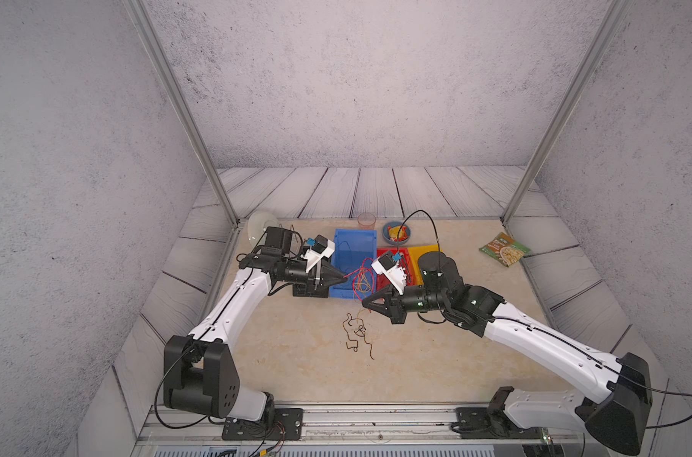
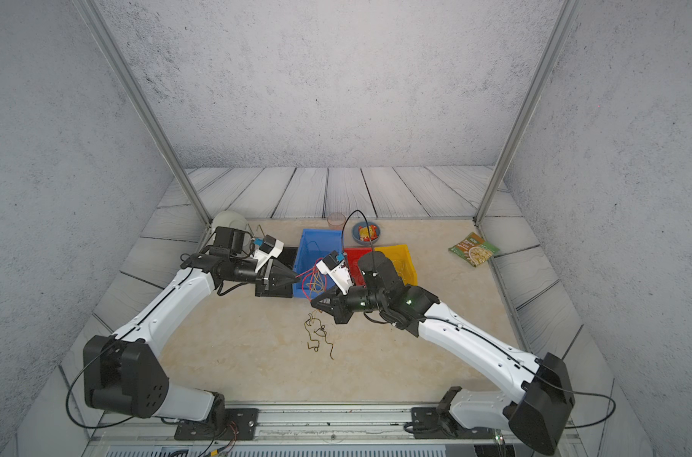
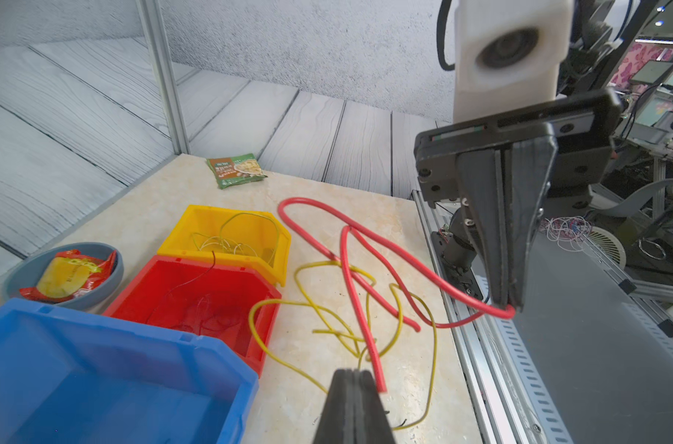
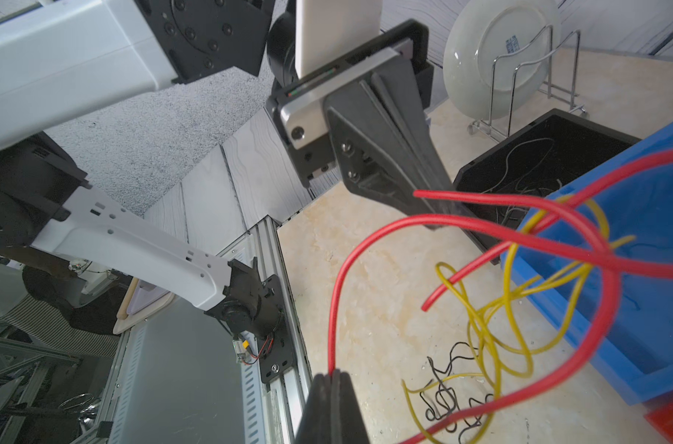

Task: Untangle and sort cables by color
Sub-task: Untie the cable.

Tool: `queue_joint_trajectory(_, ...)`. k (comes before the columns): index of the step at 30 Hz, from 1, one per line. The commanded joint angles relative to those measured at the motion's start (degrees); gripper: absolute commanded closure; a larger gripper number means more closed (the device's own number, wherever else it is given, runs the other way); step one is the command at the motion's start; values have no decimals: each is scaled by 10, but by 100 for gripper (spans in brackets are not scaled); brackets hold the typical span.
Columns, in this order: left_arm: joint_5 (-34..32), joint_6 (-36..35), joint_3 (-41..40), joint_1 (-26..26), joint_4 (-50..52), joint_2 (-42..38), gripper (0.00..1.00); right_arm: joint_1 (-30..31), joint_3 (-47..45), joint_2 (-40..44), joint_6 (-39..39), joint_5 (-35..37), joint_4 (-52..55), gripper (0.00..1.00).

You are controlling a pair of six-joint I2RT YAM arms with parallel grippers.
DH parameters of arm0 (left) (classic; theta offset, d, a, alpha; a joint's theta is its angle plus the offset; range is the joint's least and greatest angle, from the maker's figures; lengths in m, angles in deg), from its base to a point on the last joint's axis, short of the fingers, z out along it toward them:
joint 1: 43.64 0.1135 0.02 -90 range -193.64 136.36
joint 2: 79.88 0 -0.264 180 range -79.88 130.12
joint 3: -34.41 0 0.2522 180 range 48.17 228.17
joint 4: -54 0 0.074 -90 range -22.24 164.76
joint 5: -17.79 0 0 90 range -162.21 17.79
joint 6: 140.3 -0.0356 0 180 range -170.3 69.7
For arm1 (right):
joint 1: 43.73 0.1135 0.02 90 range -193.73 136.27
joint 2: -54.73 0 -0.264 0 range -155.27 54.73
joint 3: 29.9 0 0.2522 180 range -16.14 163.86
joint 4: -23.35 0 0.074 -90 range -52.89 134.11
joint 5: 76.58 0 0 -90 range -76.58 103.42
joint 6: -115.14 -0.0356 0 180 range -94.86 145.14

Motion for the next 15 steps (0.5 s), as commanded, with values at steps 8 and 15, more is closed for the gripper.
queue_joint_trajectory(8, 31, -128, 3, -4, 107, -22, 24, 1, 19, 13, -1, 28, 8, 100)
queue_joint_trajectory(15, 10, -122, -13, -27, 63, -17, 14, 2, 28, -2, -13, -4, -10, 100)
